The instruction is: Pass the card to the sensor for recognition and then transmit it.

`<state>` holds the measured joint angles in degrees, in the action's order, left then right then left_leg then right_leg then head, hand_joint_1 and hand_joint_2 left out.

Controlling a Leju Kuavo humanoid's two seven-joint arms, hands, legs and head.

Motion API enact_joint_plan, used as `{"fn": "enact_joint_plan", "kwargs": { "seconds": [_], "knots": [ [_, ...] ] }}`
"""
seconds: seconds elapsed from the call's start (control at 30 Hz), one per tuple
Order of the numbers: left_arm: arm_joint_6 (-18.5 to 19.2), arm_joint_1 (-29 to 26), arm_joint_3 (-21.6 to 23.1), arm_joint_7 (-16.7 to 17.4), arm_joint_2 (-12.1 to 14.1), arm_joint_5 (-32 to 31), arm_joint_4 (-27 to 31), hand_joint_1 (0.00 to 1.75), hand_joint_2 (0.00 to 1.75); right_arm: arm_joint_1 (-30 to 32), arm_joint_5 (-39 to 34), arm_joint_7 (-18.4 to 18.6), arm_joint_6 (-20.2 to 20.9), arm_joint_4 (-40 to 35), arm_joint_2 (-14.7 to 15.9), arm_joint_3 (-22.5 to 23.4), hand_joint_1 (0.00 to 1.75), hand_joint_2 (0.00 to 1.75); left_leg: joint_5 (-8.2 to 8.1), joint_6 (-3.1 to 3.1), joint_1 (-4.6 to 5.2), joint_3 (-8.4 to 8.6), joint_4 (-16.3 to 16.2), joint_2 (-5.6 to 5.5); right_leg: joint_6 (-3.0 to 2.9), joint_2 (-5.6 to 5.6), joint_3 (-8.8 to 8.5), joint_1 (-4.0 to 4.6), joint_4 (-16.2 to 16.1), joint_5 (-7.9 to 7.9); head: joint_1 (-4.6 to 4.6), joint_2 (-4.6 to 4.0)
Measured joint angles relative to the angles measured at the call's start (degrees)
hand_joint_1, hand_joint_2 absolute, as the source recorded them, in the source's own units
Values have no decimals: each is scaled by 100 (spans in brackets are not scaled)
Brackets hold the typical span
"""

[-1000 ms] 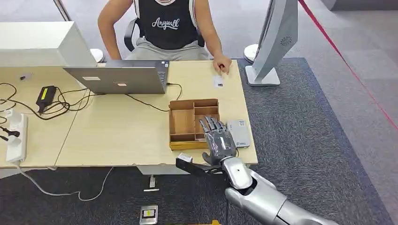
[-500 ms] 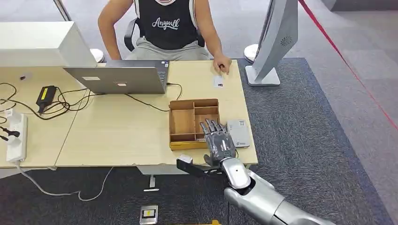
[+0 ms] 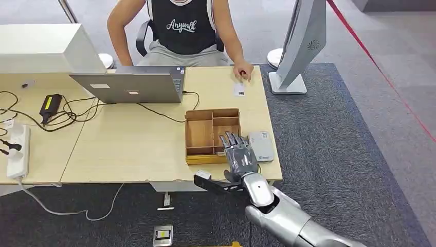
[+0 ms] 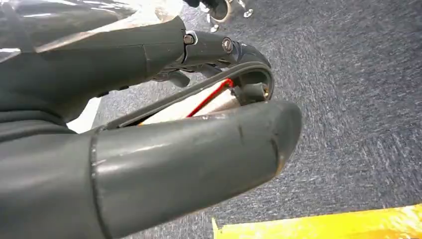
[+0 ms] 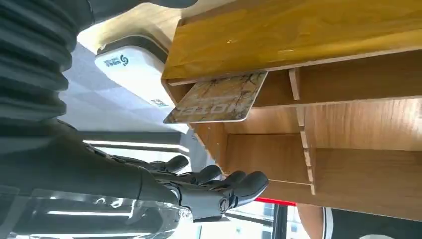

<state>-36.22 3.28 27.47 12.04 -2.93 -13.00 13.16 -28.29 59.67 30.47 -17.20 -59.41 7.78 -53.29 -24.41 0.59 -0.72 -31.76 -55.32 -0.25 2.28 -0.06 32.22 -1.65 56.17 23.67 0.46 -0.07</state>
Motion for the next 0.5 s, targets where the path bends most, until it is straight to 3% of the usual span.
{"fn": "enact_joint_plan", "kwargs": {
  "seconds": [0.5],
  "knots": [
    [-44,-1,37,-68,0,63,0,0,0,-1,0,-42,-24,164,-57,135,0,175,0,0,0,0,0,0,0,0,0,0,0,0,0,-2]
  ]
}}
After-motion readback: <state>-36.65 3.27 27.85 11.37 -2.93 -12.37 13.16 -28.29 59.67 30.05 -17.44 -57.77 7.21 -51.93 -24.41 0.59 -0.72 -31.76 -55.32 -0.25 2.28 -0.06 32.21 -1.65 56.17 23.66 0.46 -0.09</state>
